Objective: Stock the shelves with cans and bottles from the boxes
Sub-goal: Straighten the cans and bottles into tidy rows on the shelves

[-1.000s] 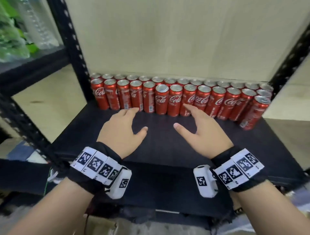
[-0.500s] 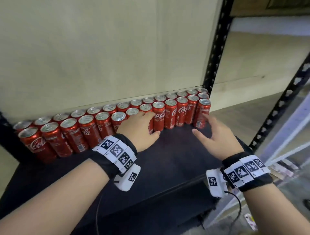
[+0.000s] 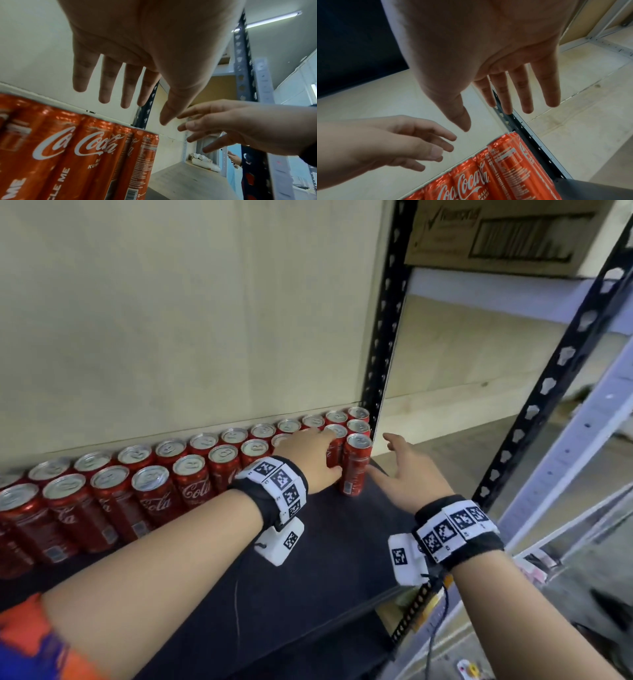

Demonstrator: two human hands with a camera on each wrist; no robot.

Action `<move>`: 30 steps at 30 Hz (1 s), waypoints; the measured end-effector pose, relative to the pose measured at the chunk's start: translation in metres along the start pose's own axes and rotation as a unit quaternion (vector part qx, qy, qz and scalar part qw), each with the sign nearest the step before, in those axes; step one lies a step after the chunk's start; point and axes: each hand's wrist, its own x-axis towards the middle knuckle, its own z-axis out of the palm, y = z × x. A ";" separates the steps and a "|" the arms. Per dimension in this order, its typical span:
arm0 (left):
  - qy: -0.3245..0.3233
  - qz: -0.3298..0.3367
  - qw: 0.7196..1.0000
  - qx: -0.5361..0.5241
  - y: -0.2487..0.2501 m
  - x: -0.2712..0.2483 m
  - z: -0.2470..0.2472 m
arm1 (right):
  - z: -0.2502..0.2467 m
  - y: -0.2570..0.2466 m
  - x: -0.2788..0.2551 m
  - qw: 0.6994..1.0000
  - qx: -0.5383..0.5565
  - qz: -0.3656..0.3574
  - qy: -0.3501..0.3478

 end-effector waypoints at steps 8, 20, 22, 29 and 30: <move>0.040 -0.014 0.998 0.041 0.034 0.048 0.033 | -0.011 0.016 0.052 0.998 -0.004 -0.063 -0.023; 0.045 -0.042 0.993 0.099 0.056 0.061 0.073 | -0.005 0.030 0.098 0.994 -0.049 -0.091 -0.030; 0.066 -0.044 0.992 0.094 0.057 0.061 0.073 | -0.004 0.030 0.106 0.994 -0.050 -0.093 -0.030; 0.043 -0.067 0.997 -0.018 0.045 0.044 0.069 | 0.013 0.022 0.135 0.987 -0.087 -0.115 -0.074; 0.036 -0.070 0.996 -0.044 0.043 0.041 0.068 | 0.016 0.020 0.137 0.986 -0.084 -0.119 -0.079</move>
